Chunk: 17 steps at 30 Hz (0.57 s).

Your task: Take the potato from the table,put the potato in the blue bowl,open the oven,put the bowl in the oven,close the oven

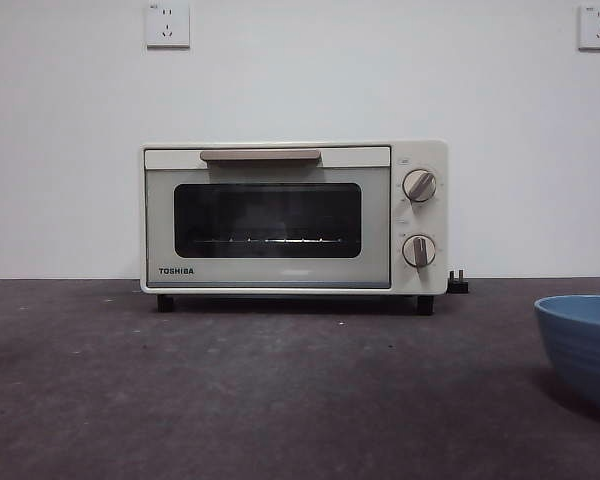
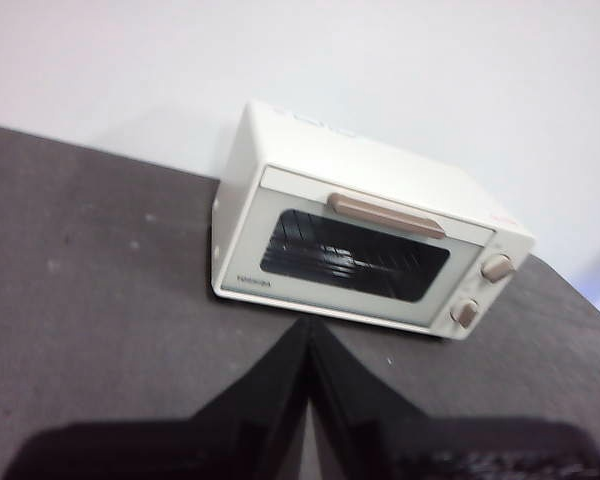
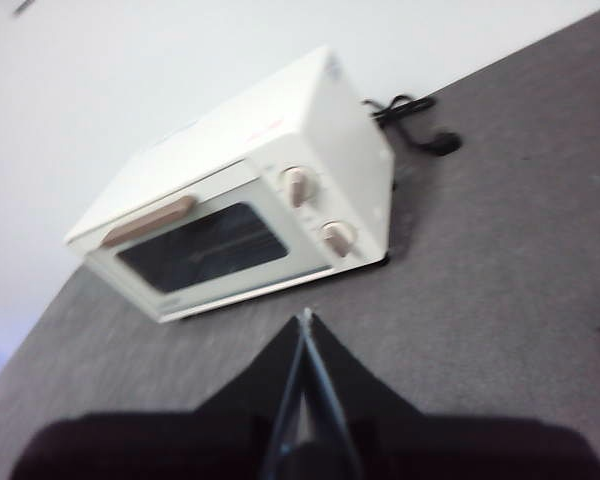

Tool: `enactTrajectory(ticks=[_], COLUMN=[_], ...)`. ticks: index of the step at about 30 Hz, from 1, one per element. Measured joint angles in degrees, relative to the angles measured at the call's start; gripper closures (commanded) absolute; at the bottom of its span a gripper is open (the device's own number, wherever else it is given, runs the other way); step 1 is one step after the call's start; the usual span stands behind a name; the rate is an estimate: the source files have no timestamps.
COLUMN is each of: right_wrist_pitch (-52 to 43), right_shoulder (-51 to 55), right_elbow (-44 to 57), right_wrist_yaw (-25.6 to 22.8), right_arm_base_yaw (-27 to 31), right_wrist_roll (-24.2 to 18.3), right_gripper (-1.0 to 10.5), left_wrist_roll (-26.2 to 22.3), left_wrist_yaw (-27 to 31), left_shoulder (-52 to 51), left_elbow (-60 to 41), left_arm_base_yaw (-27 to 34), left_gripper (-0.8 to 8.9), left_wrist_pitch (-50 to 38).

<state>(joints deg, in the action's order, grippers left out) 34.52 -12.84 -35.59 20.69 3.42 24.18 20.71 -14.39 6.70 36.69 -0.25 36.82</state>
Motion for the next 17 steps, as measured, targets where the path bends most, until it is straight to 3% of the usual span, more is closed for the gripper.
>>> enactTrajectory(ticks=[7, 13, 17], right_wrist_pitch=[7.3, 6.08, 6.19], right_shoulder=[-11.37, -19.06, -23.93], right_elbow=[-12.79, -18.71, -21.2], right_wrist_yaw=[4.33, 10.16, 10.67], right_arm_base_yaw=[-0.52, -5.03, -10.56], right_wrist_roll=[-10.19, -11.43, -11.58], right_gripper=[9.5, 9.6, 9.6], left_wrist_roll=[-1.16, -4.92, -7.87], left_wrist_yaw=[-7.04, -15.56, -19.71], left_shoulder=[5.77, 11.87, 15.04], left_elbow=[7.67, 11.19, 11.76], left_arm_base_yaw=[0.0, 0.0, 0.0], left_gripper=[8.19, 8.19, 8.19], left_wrist_pitch=[10.32, 14.16, 15.32])
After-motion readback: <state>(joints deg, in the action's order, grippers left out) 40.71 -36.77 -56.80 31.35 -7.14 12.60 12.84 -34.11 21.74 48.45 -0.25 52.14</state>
